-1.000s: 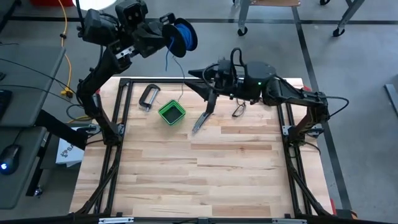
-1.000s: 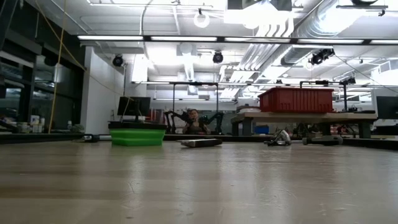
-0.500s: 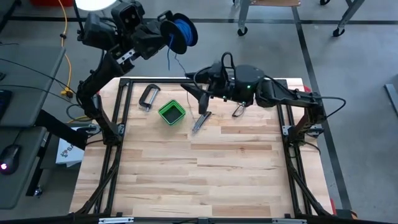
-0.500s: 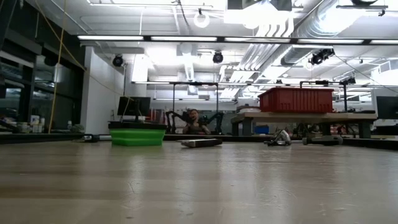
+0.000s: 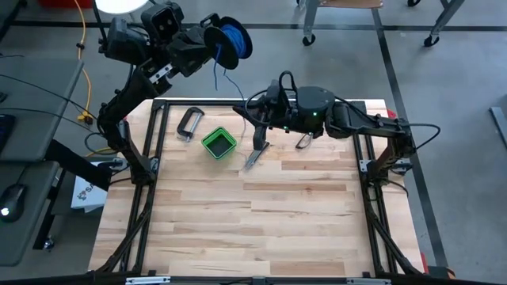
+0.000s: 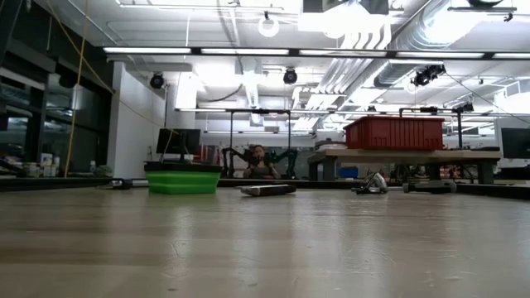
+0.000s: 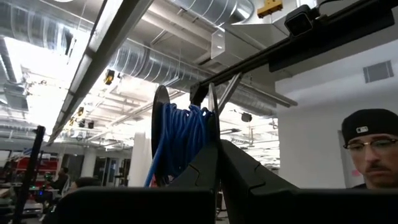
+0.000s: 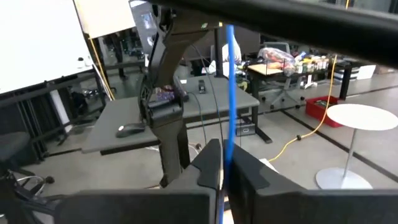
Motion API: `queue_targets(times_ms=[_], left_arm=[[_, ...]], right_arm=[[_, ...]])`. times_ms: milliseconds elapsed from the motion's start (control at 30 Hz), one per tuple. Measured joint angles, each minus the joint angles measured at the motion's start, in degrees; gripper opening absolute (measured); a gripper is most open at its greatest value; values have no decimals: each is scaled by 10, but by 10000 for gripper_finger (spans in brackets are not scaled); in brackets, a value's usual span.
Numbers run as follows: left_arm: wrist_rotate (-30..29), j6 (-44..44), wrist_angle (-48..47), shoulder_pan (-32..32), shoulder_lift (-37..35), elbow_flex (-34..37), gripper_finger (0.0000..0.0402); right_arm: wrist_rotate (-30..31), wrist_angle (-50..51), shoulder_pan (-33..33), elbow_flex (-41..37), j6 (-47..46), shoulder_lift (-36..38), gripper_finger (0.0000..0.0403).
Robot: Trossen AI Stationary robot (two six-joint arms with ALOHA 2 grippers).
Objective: Coil cords
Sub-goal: Coil the blue wire onto the spool
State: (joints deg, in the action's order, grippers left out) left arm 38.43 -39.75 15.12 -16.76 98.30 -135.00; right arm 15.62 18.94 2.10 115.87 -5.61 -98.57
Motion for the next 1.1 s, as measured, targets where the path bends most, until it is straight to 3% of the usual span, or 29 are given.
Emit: queue_targets(times_ms=[167,333,533,800,1100], left_arm=[[2,3,-17,-21,-6,0,1],[0,44,-98,-50,-33,0,1],[-3,63,-232,-80,-66,0,1],[-14,98,-520,-123,-106,0,1],[-26,61,-644,-127,-106,0,1]], right_arm=[[0,8,5,0,-8,8,2],[0,33,10,0,-13,18,1],[-8,63,21,0,-19,41,0],[-13,91,37,0,-14,86,0],[-13,93,29,0,-3,120,0]])
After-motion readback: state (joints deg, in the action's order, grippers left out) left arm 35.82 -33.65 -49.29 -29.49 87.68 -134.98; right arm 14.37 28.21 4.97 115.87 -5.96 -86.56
